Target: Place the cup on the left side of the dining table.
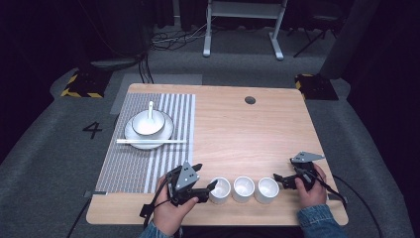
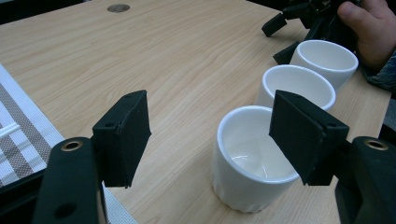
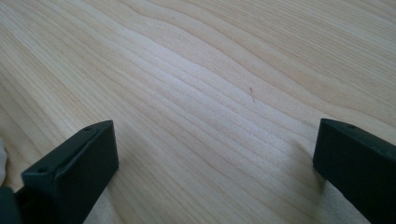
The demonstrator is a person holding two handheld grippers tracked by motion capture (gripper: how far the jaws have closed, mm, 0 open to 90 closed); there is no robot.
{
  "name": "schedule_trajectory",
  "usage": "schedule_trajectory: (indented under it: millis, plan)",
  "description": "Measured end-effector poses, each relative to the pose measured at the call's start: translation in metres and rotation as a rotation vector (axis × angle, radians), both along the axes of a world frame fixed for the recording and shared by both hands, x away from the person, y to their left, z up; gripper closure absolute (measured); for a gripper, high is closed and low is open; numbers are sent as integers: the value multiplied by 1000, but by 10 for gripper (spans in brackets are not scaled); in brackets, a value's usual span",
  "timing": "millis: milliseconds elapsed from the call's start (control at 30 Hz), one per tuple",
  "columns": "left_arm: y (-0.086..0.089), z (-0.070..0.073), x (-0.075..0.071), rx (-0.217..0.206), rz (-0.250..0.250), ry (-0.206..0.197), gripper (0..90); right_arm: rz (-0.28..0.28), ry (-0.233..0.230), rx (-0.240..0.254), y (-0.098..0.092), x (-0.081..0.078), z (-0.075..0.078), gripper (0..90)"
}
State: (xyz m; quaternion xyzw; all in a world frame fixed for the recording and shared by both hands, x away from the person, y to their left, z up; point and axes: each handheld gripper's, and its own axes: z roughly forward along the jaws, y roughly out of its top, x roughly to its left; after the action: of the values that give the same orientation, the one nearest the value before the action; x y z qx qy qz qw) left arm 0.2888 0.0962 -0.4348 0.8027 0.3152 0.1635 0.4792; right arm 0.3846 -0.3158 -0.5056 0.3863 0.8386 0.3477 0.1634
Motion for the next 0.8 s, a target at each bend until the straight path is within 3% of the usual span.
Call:
schedule_trajectory:
  millis: [367, 800]
  plan:
    - [-16, -8, -5, 3, -67, 29, 275, 0, 0, 0, 0, 0, 0, 3]
    - [-32, -27, -3, 8, -106, 89, 223, 0, 0, 0, 0, 0, 0, 3]
